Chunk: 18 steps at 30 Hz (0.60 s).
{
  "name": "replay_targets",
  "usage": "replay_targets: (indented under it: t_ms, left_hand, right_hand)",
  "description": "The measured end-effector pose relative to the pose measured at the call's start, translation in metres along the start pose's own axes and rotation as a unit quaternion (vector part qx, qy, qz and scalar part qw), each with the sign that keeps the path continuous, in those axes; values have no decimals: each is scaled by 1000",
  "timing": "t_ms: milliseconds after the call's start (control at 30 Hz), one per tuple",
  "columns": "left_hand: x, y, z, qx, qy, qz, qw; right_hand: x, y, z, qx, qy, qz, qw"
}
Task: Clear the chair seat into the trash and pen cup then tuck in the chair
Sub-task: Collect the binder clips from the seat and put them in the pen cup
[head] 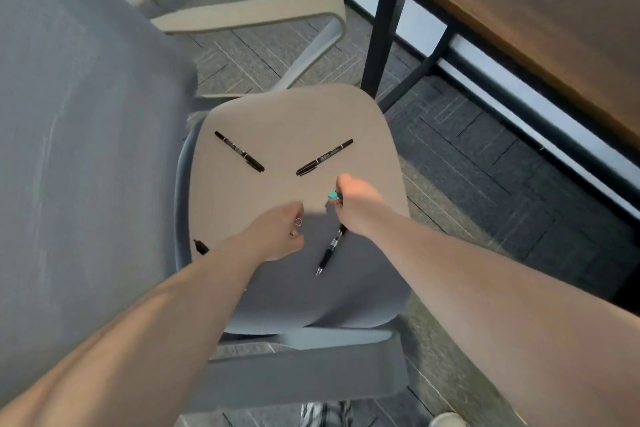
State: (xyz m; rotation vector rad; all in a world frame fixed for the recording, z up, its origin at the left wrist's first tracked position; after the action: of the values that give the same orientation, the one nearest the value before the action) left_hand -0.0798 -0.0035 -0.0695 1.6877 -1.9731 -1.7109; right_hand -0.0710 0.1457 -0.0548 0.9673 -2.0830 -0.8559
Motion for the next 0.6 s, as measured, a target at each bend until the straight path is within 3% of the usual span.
replay_targets:
  t_ms: [100, 233, 467, 600]
  left_hand:
    - [-34, 22, 17, 13, -56, 39, 998]
    - [-95, 50, 46, 43, -106, 81, 990]
    - [-251, 82, 91, 81, -215, 154, 961]
    - [-340, 94, 117, 55, -254, 167, 951]
  right_hand:
    - [-12, 36, -15, 15, -13, 8, 1000]
    - [-43, 91, -40, -20, -18, 17, 999]
    - [-129, 193, -92, -92, -77, 70, 990]
    - [-185, 252, -118, -128, -91, 88, 984]
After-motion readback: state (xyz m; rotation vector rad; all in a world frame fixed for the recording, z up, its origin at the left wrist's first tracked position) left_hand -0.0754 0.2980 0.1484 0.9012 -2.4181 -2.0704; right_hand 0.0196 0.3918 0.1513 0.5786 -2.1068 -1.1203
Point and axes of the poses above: each hand's wrist, its own z-axis towards the middle knuckle, its own y-axis out of the back of the hand, x = y × z, the point moved 5 cm from there along z, towards the middle knuckle, and after that the axes turned 13 degrees about -y, right-handed, at the moved point
